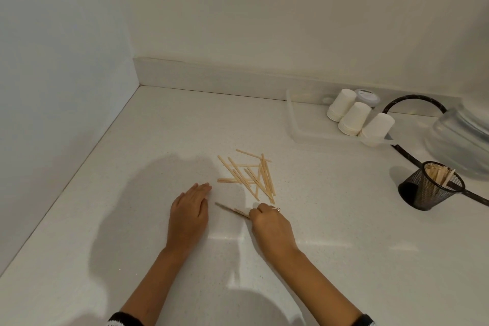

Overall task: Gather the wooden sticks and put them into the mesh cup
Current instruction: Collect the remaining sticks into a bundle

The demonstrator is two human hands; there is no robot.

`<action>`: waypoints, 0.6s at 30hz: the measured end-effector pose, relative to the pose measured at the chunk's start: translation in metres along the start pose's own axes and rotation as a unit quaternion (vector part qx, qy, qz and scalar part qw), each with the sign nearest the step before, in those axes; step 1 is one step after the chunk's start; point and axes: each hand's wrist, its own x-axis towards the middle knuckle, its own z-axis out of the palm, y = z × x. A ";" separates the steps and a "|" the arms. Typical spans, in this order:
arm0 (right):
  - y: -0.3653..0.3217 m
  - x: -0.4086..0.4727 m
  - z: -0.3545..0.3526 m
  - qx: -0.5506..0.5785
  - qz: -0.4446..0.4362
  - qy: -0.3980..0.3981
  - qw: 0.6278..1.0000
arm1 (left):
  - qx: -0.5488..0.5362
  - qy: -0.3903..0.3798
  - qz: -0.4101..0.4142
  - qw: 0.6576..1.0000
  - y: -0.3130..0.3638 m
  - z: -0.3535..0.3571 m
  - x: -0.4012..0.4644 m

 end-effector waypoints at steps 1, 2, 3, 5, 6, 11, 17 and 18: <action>0.000 0.002 0.000 0.012 0.013 -0.009 1.000 | -0.001 0.000 -0.001 1.000 0.000 0.000 0.000; 0.000 0.003 -0.001 0.019 0.028 -0.016 0.999 | -0.002 0.000 -0.002 1.000 0.000 0.000 -0.001; -0.001 0.004 -0.001 0.019 0.038 -0.017 0.999 | -0.004 -0.001 -0.004 1.000 0.000 0.000 -0.001; -0.001 0.004 -0.001 0.015 0.053 -0.025 0.998 | -0.009 0.000 -0.006 1.000 0.001 -0.001 -0.001; -0.002 0.004 -0.001 0.015 0.059 -0.030 0.998 | -0.011 0.000 -0.007 1.000 0.002 -0.001 -0.001; -0.002 0.006 -0.008 0.039 0.090 -0.040 0.994 | -0.020 0.003 -0.008 1.000 0.004 -0.004 -0.003; 0.029 0.014 -0.027 0.416 0.210 -0.100 0.879 | -0.203 0.001 -0.117 0.972 0.024 -0.010 -0.004; 0.033 0.013 -0.030 0.495 0.221 -0.113 0.833 | -0.241 -0.015 -0.141 0.960 0.031 -0.010 -0.005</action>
